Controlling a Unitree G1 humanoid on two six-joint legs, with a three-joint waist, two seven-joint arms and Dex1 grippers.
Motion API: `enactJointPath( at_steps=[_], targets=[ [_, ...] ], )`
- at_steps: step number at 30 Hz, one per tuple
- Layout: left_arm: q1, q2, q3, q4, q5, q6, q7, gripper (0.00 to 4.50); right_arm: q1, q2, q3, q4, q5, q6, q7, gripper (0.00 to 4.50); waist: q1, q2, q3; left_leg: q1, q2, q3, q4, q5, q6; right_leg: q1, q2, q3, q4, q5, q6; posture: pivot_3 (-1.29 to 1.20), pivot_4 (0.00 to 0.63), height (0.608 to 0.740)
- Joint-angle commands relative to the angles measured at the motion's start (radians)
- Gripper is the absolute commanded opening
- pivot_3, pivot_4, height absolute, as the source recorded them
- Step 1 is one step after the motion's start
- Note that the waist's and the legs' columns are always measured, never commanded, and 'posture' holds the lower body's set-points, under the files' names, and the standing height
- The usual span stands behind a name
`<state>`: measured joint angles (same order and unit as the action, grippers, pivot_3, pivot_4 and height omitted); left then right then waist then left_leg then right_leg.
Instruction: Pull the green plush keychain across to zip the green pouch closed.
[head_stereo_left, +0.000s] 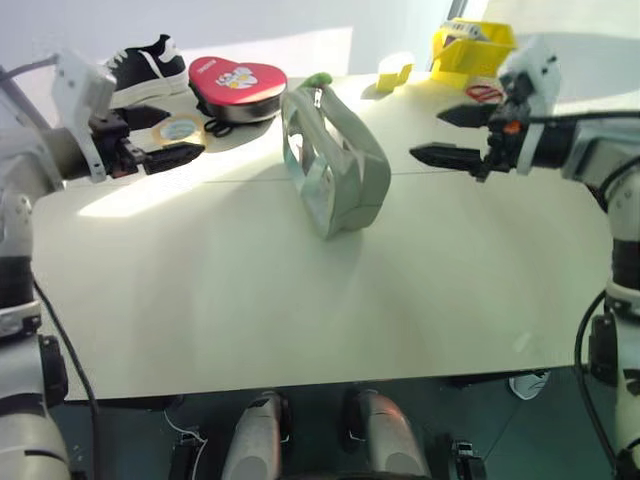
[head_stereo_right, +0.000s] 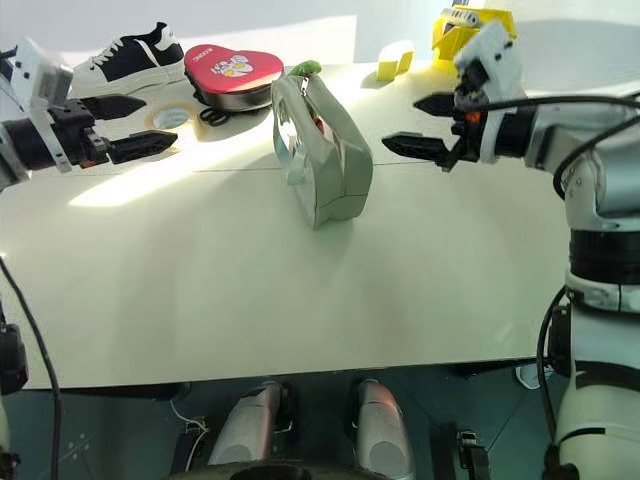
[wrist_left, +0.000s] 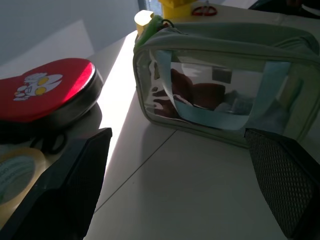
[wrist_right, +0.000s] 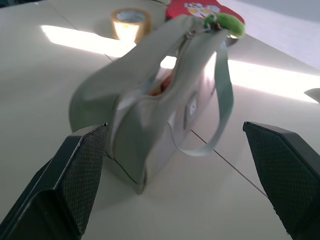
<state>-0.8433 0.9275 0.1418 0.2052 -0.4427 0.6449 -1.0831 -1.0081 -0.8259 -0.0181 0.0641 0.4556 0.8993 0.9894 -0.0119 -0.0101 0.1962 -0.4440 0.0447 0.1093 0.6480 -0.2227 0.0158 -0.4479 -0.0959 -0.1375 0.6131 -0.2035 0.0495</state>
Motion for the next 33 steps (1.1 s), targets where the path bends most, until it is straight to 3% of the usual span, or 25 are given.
enactJointPath(
  at_steps=[1, 10, 15, 21, 24, 33],
  targets=[
    [-0.038, 0.031, -0.009, 0.027, 0.022, -0.057, -0.046, 4.48, -0.046, 0.018, 0.003, 0.007, 0.002, 0.015, -0.015, 4.5, 0.0, 0.0, 0.0, 0.0, 0.0, 0.0, 0.0, 0.0, 0.0, 0.0, 0.0, 0.0, 0.0, 0.0, 0.0, 0.0, 0.15, 0.74],
    [-0.078, 0.002, -0.018, 0.019, 0.023, -0.053, -0.042, 4.48, -0.073, 0.053, 0.008, 0.008, -0.004, 0.002, -0.05, 4.5, 0.001, 0.0, 0.0, -0.001, -0.001, 0.001, 0.003, 0.0, 0.0, 0.0, -0.001, 0.001, 0.0, 0.001, 0.001, 0.0, 0.15, 0.74],
    [-0.118, -0.029, -0.014, -0.011, -0.02, -0.021, -0.054, 4.48, -0.156, 0.154, 0.047, 0.058, -0.049, -0.01, -0.138, 4.5, -0.004, 0.0, 0.0, -0.001, 0.0, 0.002, 0.003, 0.001, -0.001, -0.001, 0.0, 0.002, 0.003, 0.001, 0.001, 0.0, 0.15, 0.74],
    [-0.153, -0.012, -0.052, -0.099, -0.061, 0.01, -0.157, 4.48, -0.292, 0.33, 0.101, 0.217, -0.112, 0.014, -0.248, 4.5, -0.006, 0.0, 0.0, 0.0, 0.001, 0.002, 0.004, 0.002, -0.002, -0.001, 0.0, 0.002, 0.006, 0.001, 0.001, 0.0, 0.15, 0.74],
    [-0.167, -0.027, -0.035, -0.111, -0.069, 0.02, -0.132, 4.48, -0.322, 0.403, 0.136, 0.288, -0.133, 0.004, -0.254, 4.5, -0.003, -0.001, 0.0, 0.0, 0.0, 0.002, 0.004, 0.002, -0.002, -0.001, 0.001, 0.002, 0.006, 0.001, 0.001, 0.0, 0.15, 0.74],
    [-0.079, -0.014, 0.013, -0.185, -0.079, 0.026, -0.074, 4.48, -0.357, 0.526, 0.25, 0.594, -0.302, -0.243, -0.246, 4.5, -0.001, -0.001, 0.0, -0.001, 0.0, 0.002, 0.005, 0.002, -0.002, -0.001, 0.0, 0.003, 0.007, 0.001, 0.001, 0.0, 0.15, 0.74]
  ],
)
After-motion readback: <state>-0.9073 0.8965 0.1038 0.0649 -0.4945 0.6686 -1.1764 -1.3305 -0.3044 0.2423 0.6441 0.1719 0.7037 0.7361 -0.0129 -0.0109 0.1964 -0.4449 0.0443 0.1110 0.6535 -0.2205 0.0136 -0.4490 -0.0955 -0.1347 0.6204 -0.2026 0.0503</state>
